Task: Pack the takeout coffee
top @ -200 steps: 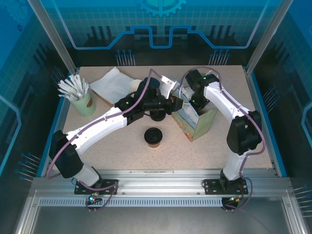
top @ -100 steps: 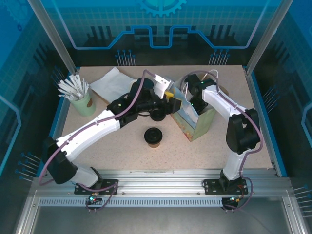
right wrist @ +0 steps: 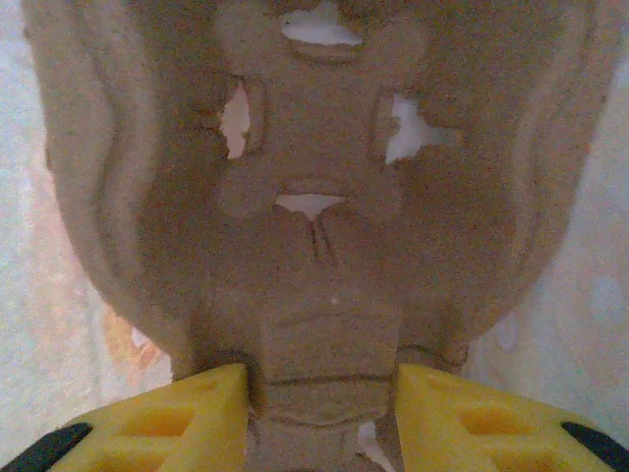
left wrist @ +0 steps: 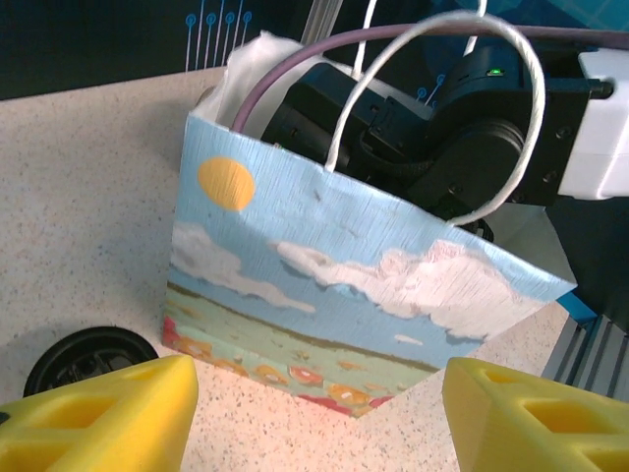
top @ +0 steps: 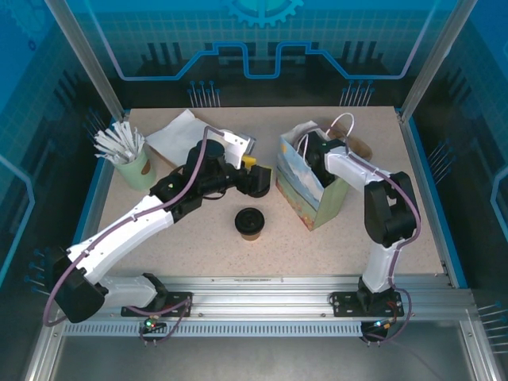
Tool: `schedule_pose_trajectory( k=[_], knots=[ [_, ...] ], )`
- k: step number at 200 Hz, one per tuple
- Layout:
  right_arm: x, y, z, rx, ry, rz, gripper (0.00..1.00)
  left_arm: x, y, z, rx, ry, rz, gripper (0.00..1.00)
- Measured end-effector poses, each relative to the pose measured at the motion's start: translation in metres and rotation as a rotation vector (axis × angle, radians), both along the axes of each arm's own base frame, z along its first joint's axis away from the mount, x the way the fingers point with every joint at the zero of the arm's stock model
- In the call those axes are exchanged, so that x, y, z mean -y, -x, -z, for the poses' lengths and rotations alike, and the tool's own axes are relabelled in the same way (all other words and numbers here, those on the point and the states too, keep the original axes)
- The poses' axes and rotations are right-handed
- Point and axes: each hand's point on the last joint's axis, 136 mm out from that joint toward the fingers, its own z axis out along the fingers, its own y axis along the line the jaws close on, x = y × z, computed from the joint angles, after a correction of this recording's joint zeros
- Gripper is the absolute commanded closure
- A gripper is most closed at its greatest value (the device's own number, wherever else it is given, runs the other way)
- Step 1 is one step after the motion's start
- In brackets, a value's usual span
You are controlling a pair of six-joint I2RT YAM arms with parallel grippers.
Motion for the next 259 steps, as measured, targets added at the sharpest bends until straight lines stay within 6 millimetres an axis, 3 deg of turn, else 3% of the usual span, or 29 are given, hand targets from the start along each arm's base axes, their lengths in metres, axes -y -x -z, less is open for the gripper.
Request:
schedule_pose_trajectory(
  k=[60, 112, 129, 161, 200, 259],
  knots=[
    [0.002, -0.003, 0.012, 0.013, 0.016, -0.004, 0.43, -0.002, 0.002, 0.015, -0.029, -0.006, -0.006, 0.32],
    [0.002, -0.004, 0.006, 0.027, 0.012, -0.007, 0.34, -0.003, 0.003, 0.014, -0.027, -0.005, -0.006, 0.32],
    [0.002, -0.005, 0.004, 0.031, 0.012, -0.011, 0.25, -0.004, 0.005, 0.012, -0.022, -0.001, -0.007, 0.31],
    [0.003, -0.008, -0.002, 0.036, 0.011, -0.005, 0.24, -0.007, 0.006, 0.010, -0.013, 0.000, -0.016, 0.32],
    [0.003, -0.015, -0.019, 0.057, -0.008, 0.003, 0.24, -0.009, 0.006, 0.011, -0.013, -0.004, -0.024, 0.32],
    [-0.001, -0.028, -0.069, 0.139, -0.089, 0.014, 0.24, -0.010, 0.005, 0.013, -0.014, -0.008, -0.030, 0.32]
  ],
)
